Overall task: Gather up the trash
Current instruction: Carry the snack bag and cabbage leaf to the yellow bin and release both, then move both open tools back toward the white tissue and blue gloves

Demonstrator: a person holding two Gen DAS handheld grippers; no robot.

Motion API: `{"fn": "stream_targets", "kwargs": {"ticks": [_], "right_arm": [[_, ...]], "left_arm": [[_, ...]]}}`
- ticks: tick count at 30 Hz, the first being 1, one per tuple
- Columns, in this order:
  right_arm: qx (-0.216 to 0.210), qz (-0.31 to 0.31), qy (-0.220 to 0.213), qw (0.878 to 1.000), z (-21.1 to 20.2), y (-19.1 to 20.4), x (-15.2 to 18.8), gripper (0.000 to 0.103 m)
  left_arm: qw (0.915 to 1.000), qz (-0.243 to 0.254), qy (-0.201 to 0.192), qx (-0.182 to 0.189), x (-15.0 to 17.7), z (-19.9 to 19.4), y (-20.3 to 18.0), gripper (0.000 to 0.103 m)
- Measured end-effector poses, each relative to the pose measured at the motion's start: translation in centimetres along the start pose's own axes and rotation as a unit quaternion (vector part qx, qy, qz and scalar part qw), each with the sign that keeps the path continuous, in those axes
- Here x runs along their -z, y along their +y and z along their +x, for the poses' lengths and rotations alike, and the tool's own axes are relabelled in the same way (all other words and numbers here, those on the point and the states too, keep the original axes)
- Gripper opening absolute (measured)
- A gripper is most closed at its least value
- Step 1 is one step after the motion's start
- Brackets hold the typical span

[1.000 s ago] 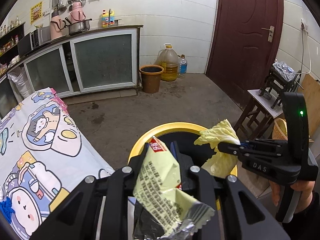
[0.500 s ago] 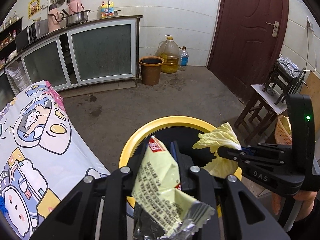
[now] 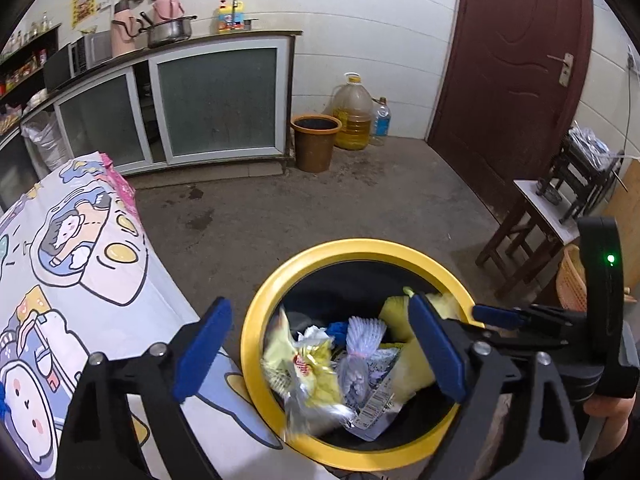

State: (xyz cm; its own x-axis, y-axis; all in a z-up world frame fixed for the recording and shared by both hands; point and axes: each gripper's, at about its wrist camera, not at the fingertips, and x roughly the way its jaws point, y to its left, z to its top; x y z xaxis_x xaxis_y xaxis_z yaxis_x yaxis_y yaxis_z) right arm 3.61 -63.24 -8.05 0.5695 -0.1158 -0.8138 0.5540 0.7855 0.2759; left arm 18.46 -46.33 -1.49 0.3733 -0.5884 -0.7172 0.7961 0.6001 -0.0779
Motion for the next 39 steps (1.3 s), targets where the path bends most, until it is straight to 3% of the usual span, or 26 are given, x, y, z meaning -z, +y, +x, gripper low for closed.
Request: {"fn": "stream_targets", "kwargs": {"ticks": [4, 9, 18, 24, 30, 39], "right_arm": [[0.028, 0.0, -0.014, 1.0, -0.9, -0.3, 0.3, 0.054], [0.032, 0.0, -0.023, 0.999, -1.9, -0.4, 0.8, 0.054], [-0.003, 0.007, -0.054, 0.999, -4.3, 1.0, 1.8, 0.055], [-0.027, -0.02, -0.073, 0.997, -5.4, 4.2, 1.5, 0.057], [-0.059, -0.033, -0.075, 0.995, -5.7, 7.6, 1.0, 0.061], [-0.103, -0.111, -0.077, 0.986, -5.6, 15.8, 1.2, 0.064]], "left_arm": [[0.9999, -0.015, 0.004, -0.006, 0.2, -0.5, 0.8, 0.089], [0.9995, -0.026, -0.014, -0.006, 0.3, -3.0, 1.8, 0.089], [0.9966, -0.041, -0.071, 0.007, 1.3, -11.5, 3.4, 0.092], [0.9922, -0.056, -0.111, -0.004, 2.6, -17.3, 5.6, 0.093], [0.9891, -0.082, -0.12, -0.024, 3.8, -21.0, 8.6, 0.093], [0.9807, -0.123, -0.137, -0.066, 6.0, -25.3, 13.4, 0.094]]}}
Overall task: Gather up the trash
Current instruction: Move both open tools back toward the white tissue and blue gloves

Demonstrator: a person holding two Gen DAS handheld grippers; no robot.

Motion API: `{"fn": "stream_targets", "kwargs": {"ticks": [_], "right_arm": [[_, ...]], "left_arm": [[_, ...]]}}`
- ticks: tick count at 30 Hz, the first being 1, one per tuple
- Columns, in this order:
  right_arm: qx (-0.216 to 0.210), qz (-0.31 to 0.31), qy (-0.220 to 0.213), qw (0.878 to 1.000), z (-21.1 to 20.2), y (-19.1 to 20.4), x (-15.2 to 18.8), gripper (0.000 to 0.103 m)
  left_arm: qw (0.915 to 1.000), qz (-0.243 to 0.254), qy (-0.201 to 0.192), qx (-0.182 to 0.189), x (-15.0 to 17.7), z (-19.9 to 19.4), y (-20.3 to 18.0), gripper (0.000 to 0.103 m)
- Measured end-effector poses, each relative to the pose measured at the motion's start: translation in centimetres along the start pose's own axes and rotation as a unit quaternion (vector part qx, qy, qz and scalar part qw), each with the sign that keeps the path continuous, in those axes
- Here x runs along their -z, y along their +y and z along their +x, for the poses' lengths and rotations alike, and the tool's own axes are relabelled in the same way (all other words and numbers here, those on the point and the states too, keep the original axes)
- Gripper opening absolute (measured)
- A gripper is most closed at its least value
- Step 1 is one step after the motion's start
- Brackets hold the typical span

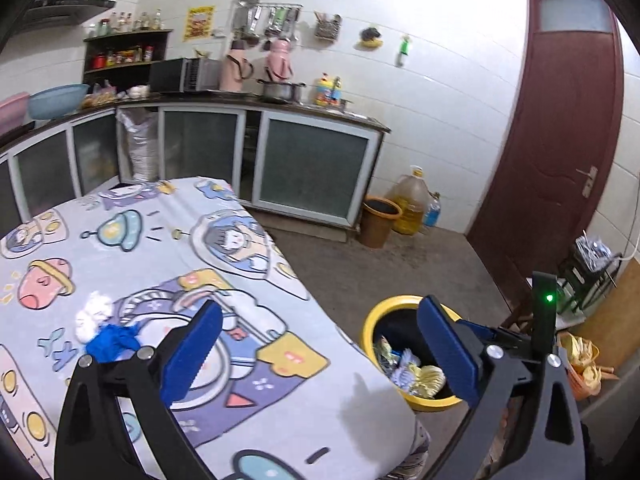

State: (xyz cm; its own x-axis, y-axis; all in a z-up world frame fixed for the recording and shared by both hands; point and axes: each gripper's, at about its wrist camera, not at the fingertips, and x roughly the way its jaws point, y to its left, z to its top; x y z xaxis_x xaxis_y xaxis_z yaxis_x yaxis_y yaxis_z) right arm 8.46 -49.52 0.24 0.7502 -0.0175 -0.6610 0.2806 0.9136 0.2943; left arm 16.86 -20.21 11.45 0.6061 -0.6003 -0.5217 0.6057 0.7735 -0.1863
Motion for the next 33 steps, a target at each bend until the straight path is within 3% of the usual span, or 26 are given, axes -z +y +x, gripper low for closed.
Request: {"fn": "stream_targets", "kwargs": {"ticks": [18, 23, 26, 29, 33], "right_arm": [[-0.077, -0.126, 0.01, 0.989, 3.1, 13.7, -1.0, 0.069], [-0.103, -0.174, 0.025, 0.979, 5.4, 18.0, -1.0, 0.069], [-0.118, -0.215, 0.032, 0.969, 6.6, 20.6, -0.2, 0.069], [-0.141, -0.257, 0.041, 0.955, 7.8, 23.2, 0.9, 0.069], [-0.158, -0.288, 0.054, 0.943, 9.8, 26.2, 1.8, 0.069]], "left_arm": [[0.9971, -0.037, -0.05, -0.043, 0.1, -5.4, 7.9, 0.095], [0.9936, -0.053, -0.045, -0.089, 0.9, -5.1, 12.9, 0.095], [0.9864, -0.037, -0.038, -0.156, 2.3, -4.8, 17.1, 0.095], [0.9766, -0.018, -0.007, -0.214, 4.3, -3.4, 21.5, 0.095], [0.9715, -0.032, 0.041, -0.231, 5.7, -1.3, 25.7, 0.095]]}}
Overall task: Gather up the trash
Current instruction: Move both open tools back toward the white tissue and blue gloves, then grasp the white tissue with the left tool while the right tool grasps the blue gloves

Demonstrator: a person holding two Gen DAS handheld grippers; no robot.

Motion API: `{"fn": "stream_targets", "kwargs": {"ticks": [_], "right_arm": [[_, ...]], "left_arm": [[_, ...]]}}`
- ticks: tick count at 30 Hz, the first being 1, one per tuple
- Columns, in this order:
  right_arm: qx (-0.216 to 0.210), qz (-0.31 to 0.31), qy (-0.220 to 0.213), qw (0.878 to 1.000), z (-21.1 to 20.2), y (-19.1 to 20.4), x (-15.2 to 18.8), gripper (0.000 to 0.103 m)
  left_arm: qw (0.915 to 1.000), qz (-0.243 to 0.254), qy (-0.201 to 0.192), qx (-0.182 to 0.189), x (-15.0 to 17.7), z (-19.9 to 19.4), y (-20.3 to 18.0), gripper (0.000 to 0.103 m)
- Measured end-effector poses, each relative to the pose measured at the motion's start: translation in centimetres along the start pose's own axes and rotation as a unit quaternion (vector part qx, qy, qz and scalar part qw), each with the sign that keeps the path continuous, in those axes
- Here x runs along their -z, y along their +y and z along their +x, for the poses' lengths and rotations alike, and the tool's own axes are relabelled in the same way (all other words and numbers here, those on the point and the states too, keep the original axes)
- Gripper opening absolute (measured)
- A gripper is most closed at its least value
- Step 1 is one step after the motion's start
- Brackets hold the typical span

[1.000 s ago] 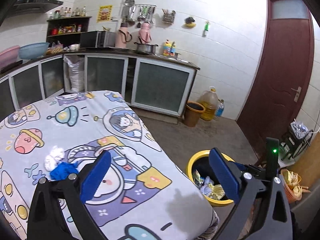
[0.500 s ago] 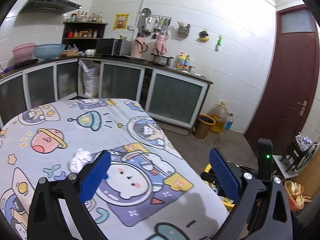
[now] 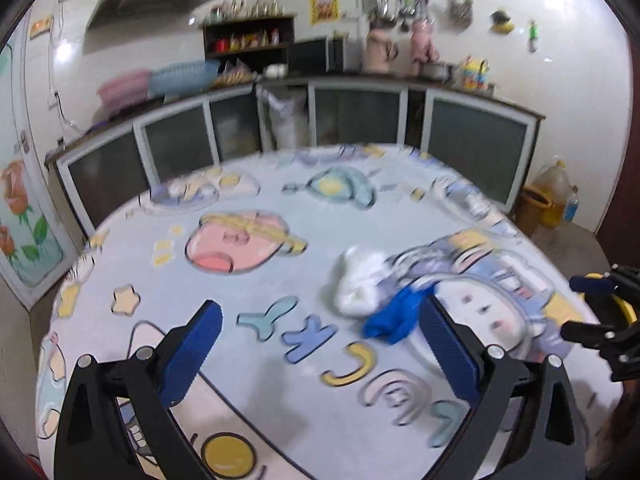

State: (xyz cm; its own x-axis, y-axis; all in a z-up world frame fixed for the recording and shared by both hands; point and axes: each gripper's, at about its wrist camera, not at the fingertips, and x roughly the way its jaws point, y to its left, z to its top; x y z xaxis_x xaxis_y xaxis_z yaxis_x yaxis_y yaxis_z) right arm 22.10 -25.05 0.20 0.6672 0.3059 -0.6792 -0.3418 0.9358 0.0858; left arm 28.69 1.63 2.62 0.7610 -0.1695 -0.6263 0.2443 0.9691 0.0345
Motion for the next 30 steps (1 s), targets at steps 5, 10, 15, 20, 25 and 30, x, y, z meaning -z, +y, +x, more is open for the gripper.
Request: {"fn": "stream_targets", "kwargs": {"ticks": [5, 10, 15, 20, 25, 30], "right_arm": [[-0.043, -0.018, 0.025, 0.999, 4.4, 1.8, -1.6, 0.069], [-0.079, -0.016, 0.041, 0.996, 8.1, 2.7, -3.2, 0.069], [-0.086, -0.007, 0.046, 0.995, 10.7, 3.2, -4.6, 0.069], [-0.084, -0.004, 0.059, 0.995, 13.0, 3.5, -5.3, 0.069], [-0.086, 0.006, 0.07, 0.994, 14.6, 3.4, -5.5, 0.069], [-0.096, 0.004, 0.087, 0.992, 15.7, 3.7, -5.5, 0.057]], "left_arm": [[0.9992, 0.004, 0.039, -0.003, -0.2, 4.4, 1.4, 0.095], [0.9969, -0.009, 0.069, 0.035, -1.9, 8.6, 1.1, 0.095], [0.994, -0.03, 0.095, 0.045, -3.4, 12.7, 0.5, 0.095], [0.9901, -0.053, 0.112, 0.064, -4.3, 15.5, 0.0, 0.095], [0.9845, -0.072, 0.14, 0.077, -3.9, 18.0, -0.5, 0.095], [0.9817, -0.09, 0.149, 0.077, -3.8, 19.1, -0.2, 0.086]]}}
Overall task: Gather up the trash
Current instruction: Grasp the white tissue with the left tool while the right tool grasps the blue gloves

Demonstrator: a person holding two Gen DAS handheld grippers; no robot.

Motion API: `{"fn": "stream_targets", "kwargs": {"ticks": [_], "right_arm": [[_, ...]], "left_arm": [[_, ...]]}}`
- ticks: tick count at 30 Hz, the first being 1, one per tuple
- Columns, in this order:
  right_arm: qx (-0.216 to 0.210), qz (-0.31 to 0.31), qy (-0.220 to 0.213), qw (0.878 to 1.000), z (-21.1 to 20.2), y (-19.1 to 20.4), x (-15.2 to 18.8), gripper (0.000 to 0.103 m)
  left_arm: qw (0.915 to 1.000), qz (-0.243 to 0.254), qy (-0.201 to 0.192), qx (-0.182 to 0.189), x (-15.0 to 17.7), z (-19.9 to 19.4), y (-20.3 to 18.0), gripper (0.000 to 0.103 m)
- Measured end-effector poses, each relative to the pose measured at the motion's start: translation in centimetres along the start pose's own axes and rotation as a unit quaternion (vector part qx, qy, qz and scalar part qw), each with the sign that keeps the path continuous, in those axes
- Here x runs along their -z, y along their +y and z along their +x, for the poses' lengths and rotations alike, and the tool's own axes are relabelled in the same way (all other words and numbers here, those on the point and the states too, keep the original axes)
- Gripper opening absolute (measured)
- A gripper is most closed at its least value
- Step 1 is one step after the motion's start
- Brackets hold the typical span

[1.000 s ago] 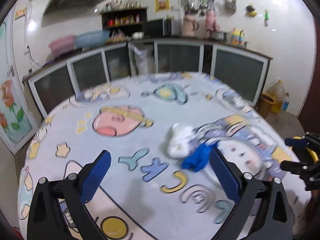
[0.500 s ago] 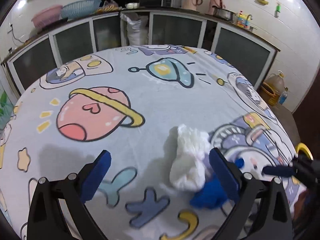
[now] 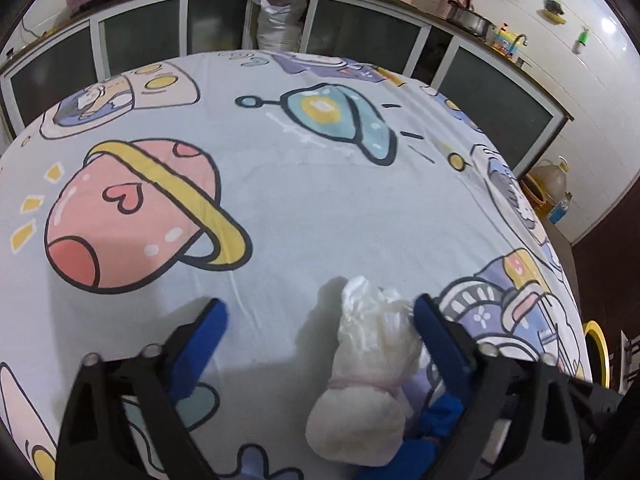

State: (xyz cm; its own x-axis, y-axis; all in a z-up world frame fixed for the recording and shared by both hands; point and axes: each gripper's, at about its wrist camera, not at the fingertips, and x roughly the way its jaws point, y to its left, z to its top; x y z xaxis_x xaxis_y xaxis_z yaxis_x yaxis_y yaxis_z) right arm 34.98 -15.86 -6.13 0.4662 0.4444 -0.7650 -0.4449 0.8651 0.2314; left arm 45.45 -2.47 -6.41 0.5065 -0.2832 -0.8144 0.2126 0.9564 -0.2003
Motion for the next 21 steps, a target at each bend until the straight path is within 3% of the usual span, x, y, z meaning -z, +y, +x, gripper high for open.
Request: {"fn": "stream_targets", "kwargs": {"ticks": [3, 6, 8, 9, 10, 11, 21], "right_arm": [[-0.006, 0.001, 0.008, 1.0, 0.4, 0.2, -0.1, 0.042], [-0.009, 0.003, 0.012, 1.0, 0.4, 0.2, -0.1, 0.025], [-0.017, 0.012, 0.016, 1.0, 0.3, 0.0, -0.2, 0.014], [-0.018, 0.013, 0.015, 1.0, 0.1, 0.1, -0.1, 0.013], [-0.02, 0.012, 0.014, 1.0, -0.2, 0.1, -0.1, 0.011], [-0.02, 0.013, 0.013, 1.0, -0.4, 0.1, -0.1, 0.009], [-0.028, 0.018, -0.02, 0.999, -5.0, 0.6, 0.7, 0.008]], "left_arm": [[1.0, -0.002, -0.004, -0.002, -0.1, 0.0, -0.1, 0.074], [1.0, -0.005, -0.003, 0.0, -0.3, 0.1, -0.2, 0.054], [0.9999, -0.013, -0.002, 0.003, -0.4, 0.1, -0.1, 0.036], [0.9999, -0.014, -0.002, 0.007, -0.5, 0.0, -0.1, 0.03], [0.9998, -0.015, -0.002, 0.014, -0.5, -0.1, -0.1, 0.015], [0.9997, -0.015, -0.001, 0.02, -0.6, -0.2, -0.2, 0.007], [0.9986, -0.032, -0.027, 0.032, -0.3, -4.5, -0.1, 0.003]]}}
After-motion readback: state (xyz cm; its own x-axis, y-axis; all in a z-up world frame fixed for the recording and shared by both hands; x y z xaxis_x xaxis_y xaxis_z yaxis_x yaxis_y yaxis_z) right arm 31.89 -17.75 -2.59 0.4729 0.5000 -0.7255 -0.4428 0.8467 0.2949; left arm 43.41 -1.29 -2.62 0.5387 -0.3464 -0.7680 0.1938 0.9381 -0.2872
